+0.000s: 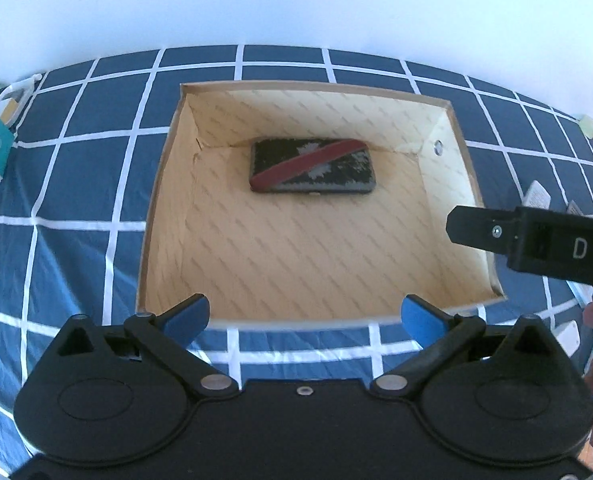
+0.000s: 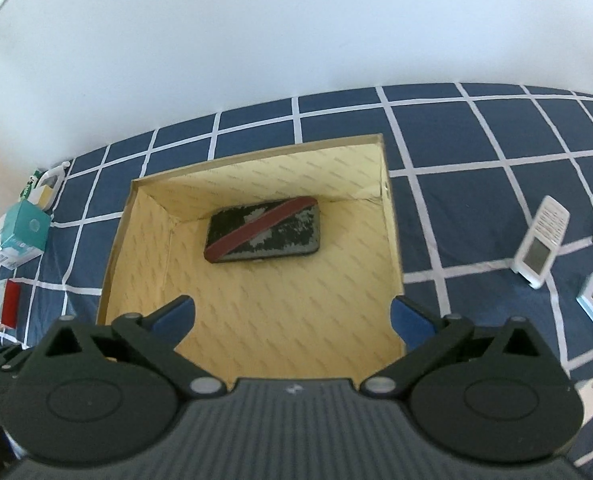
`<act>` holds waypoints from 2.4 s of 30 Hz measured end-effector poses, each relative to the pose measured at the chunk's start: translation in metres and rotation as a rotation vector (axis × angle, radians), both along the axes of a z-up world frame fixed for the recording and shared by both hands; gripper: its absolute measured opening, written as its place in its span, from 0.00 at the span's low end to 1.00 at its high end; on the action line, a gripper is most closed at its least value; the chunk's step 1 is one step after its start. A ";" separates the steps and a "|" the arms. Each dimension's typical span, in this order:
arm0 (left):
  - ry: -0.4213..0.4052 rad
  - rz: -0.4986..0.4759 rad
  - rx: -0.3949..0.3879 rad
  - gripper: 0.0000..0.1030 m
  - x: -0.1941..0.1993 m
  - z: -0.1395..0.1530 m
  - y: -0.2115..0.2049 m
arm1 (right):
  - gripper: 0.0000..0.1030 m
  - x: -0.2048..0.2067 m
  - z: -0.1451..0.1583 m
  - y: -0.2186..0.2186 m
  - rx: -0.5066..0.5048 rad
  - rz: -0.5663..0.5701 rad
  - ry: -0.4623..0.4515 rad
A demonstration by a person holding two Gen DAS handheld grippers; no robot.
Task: Organize objects
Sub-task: 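Raise the right tool out of the box toward the white plastic plate, then close the right tool on the edge of the white plastic plate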
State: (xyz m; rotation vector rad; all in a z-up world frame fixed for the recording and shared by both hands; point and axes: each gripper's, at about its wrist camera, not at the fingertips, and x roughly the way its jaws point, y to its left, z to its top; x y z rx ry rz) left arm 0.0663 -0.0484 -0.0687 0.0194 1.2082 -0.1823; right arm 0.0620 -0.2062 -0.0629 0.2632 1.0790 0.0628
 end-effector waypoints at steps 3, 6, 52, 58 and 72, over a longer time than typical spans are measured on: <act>0.002 -0.006 -0.001 1.00 -0.013 0.001 -0.006 | 1.00 -0.015 0.003 -0.007 -0.005 -0.009 -0.008; 0.005 -0.013 -0.001 1.00 -0.024 0.003 -0.015 | 1.00 -0.028 0.005 -0.017 -0.007 -0.021 -0.009; 0.262 0.192 -0.029 1.00 -0.124 -0.127 -0.257 | 1.00 -0.085 -0.121 -0.265 -0.117 0.230 0.336; 0.285 0.173 -0.022 1.00 -0.128 -0.137 -0.269 | 1.00 -0.083 -0.135 -0.268 -0.105 0.237 0.356; 0.302 0.176 -0.061 1.00 -0.122 -0.152 -0.282 | 0.92 -0.082 -0.148 -0.265 -0.072 0.248 0.378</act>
